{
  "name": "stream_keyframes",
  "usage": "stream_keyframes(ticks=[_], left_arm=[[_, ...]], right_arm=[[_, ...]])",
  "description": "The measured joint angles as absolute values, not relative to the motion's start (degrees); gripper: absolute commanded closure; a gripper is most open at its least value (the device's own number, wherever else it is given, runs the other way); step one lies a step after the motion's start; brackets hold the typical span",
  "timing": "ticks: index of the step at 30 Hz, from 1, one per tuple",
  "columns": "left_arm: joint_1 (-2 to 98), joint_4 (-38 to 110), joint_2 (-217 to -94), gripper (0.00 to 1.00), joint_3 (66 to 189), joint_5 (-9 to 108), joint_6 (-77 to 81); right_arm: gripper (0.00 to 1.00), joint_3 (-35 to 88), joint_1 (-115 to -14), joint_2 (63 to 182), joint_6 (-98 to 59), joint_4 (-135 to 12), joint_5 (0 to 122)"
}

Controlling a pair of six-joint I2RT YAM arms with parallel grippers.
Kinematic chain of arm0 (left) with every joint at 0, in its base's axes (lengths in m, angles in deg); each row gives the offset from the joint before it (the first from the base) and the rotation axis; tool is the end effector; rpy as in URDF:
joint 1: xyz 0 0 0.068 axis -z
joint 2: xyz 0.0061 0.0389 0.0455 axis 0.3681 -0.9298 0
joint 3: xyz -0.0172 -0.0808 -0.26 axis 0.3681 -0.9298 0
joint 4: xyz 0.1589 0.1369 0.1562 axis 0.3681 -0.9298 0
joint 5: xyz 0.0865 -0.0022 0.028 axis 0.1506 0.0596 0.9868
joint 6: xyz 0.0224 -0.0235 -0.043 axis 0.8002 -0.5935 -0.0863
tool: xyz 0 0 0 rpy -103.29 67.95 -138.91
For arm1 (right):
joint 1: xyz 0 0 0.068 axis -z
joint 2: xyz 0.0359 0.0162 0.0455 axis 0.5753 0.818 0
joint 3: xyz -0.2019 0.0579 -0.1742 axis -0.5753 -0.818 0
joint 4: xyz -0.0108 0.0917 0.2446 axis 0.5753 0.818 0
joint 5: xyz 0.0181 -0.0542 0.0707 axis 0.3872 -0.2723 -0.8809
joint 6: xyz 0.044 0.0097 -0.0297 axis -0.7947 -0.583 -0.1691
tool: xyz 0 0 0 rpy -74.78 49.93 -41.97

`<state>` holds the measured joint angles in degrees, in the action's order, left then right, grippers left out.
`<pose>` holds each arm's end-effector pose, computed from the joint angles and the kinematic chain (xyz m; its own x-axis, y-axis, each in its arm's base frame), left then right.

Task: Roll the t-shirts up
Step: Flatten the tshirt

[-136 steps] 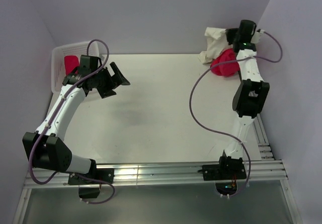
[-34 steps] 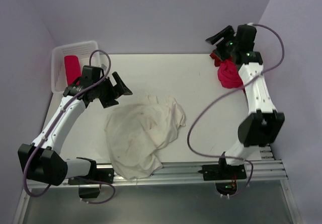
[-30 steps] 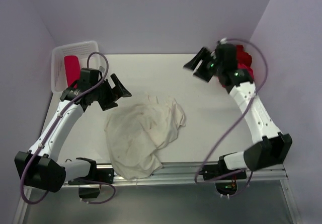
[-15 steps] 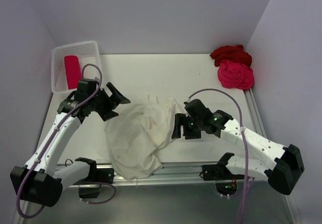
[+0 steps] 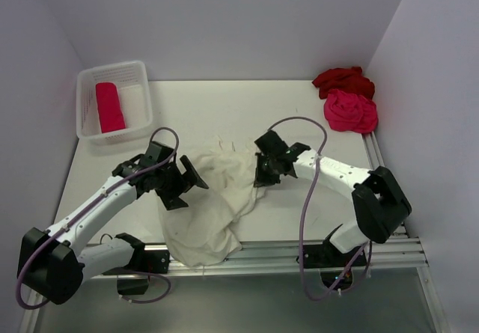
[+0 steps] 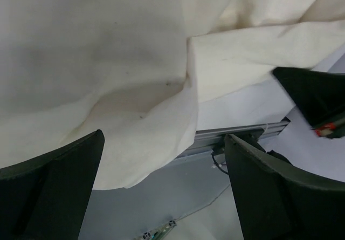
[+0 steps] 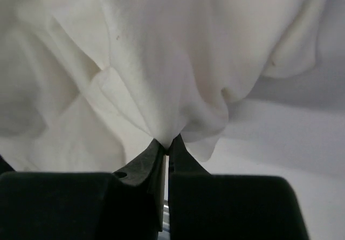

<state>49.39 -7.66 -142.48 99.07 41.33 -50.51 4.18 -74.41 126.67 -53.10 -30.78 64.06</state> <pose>0.1746 -0.1034 0.2309 -0.8496 -0.5274 0.0063 -0.4426 0.7065 -0.5522 0.2202 0.1842 0.1993 -0.9560 0.0569 -0.2879 -0.0499 0.9352 0.3507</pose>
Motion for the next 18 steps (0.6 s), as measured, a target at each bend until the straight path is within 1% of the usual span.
stream_keyframes(ticks=[4, 7, 9, 13, 16, 18], left_arm=[[49.4, -10.7, -144.3, 0.01, 103.5, 43.4, -48.8], [50.1, -11.4, -148.2, 0.01, 109.9, 44.4, -46.4], [52.1, -11.6, -151.8, 0.01, 114.7, 45.6, -45.0], [60.0, -12.1, -158.3, 0.00, 122.0, 47.4, -42.7], [66.3, -13.1, -162.9, 0.00, 125.0, 47.4, -41.3], [69.6, -14.2, -165.6, 0.01, 125.7, 47.4, -40.5]], right_arm=[[1.00, 5.9, -64.6, 123.3, -53.5, -30.8, 66.1], [1.00, 6.8, -55.3, 117.8, -53.4, -27.3, 70.8], [1.00, 6.9, -52.0, 113.9, -53.3, -24.7, 73.6], [1.00, 2.1, -50.7, 105.3, -52.7, -20.9, 73.9], [1.00, -4.6, -51.2, 100.2, -52.9, -18.1, 71.7], [1.00, -6.8, -51.7, 97.8, -53.1, -15.5, 71.1]])
